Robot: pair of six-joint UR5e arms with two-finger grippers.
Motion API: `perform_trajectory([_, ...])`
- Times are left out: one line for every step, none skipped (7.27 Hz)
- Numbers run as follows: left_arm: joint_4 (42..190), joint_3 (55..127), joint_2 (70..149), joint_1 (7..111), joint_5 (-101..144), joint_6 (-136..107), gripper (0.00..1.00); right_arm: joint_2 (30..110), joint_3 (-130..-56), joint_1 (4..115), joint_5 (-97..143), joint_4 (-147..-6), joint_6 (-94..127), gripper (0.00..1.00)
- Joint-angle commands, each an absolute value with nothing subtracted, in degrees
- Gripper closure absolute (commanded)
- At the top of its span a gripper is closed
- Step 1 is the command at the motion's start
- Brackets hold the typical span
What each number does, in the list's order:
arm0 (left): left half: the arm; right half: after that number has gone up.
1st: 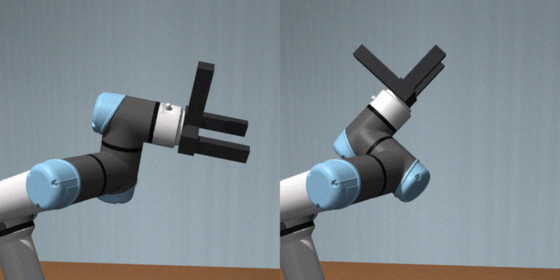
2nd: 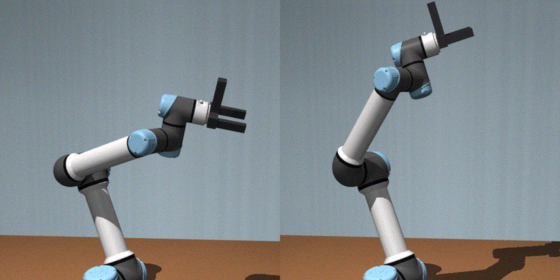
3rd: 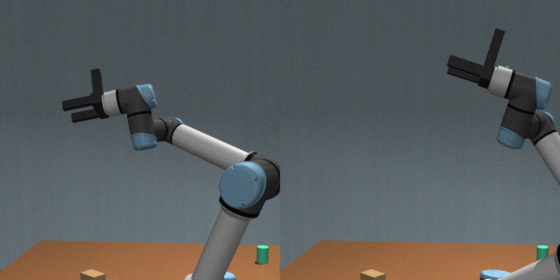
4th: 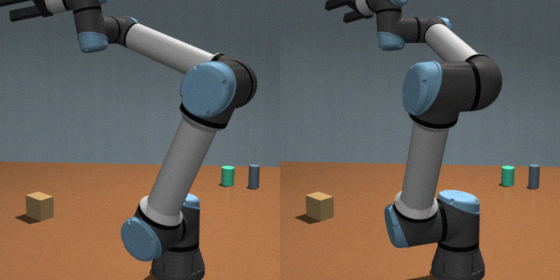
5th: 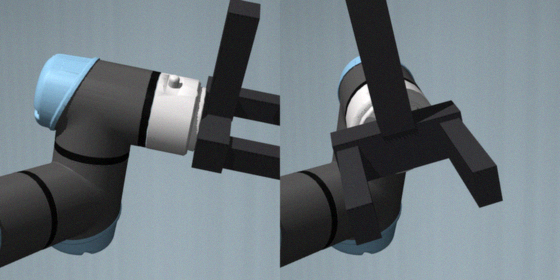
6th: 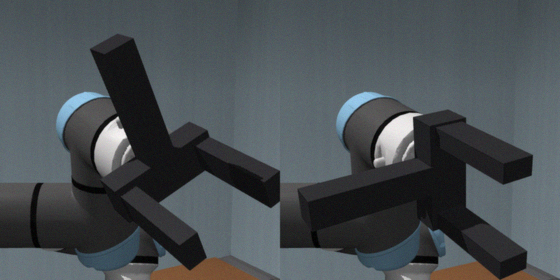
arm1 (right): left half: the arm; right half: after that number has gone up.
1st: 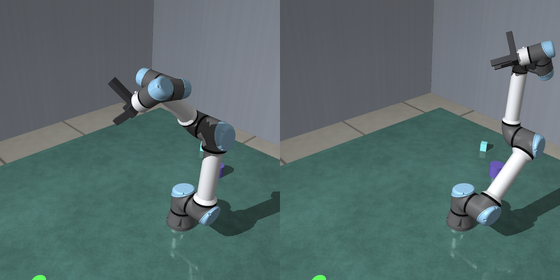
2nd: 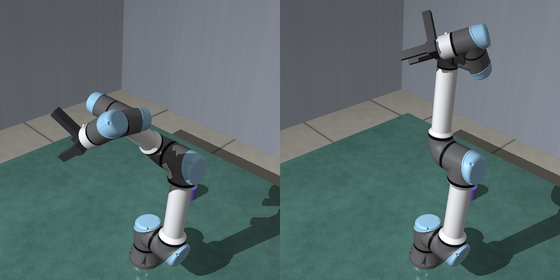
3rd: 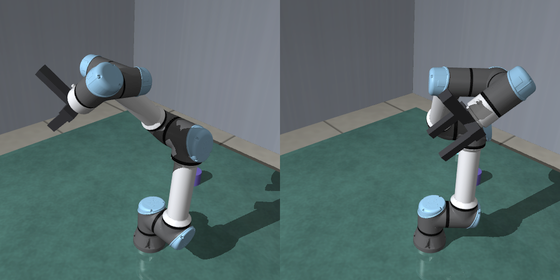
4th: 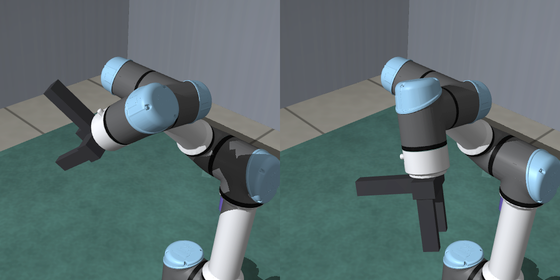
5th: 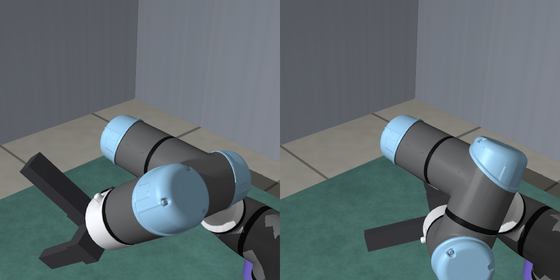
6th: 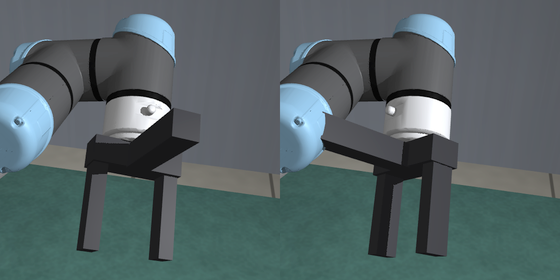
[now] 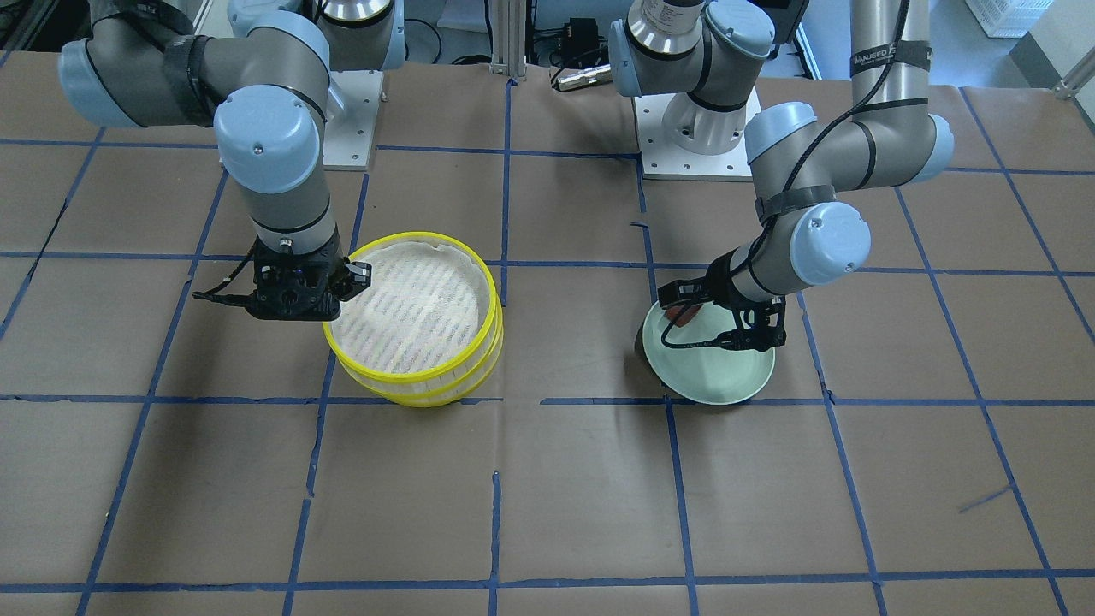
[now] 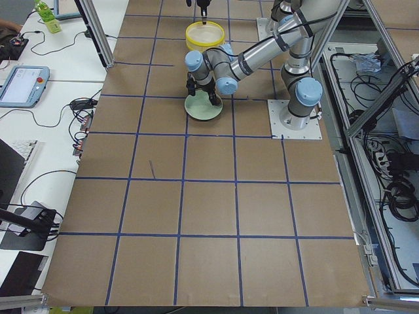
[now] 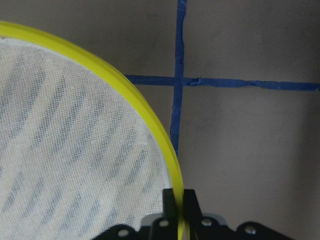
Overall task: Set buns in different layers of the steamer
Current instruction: 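Grasp the brown bun in the green bowl with the left gripper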
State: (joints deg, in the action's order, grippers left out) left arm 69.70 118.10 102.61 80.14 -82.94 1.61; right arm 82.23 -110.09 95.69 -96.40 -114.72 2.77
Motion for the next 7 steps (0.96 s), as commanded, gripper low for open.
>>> perform_trajectory([67.94, 118.04, 103.44, 80.07, -82.97, 1.5, 0.5, 81.74, -110.13, 96.68, -97.72, -114.7, 3.34, 0.96])
perform_trajectory([67.94, 118.04, 103.45, 80.07, -82.97, 1.49, 0.72, 81.74, -110.21, 96.68, -97.73, -114.7, 3.34, 0.96])
perform_trajectory([67.85, 118.04, 103.45, 80.07, -82.97, 1.67, 0.85, 81.74, -110.21, 96.85, -97.82, -114.61, 3.34, 0.96])
perform_trajectory([67.76, 118.04, 103.45, 80.07, -83.06, 1.76, 0.98, 81.74, -110.21, 97.38, -98.43, -114.52, 3.34, 0.96])
perform_trajectory([65.94, 118.12, 103.36, 80.16, -82.97, 1.67, 1.0, 81.65, -110.3, 97.64, -99.13, -114.43, 3.34, 0.95])
perform_trajectory([64.96, 117.95, 102.84, 80.85, -83.06, 1.32, 1.0, 81.74, -110.22, 97.73, -99.23, -113.48, 3.34, 0.95])
perform_trajectory([64.6, 116.64, 101.27, 81.9, -83.58, 1.06, 1.0, 81.74, -110.3, 97.73, -99.23, -113.29, 3.34, 0.94])
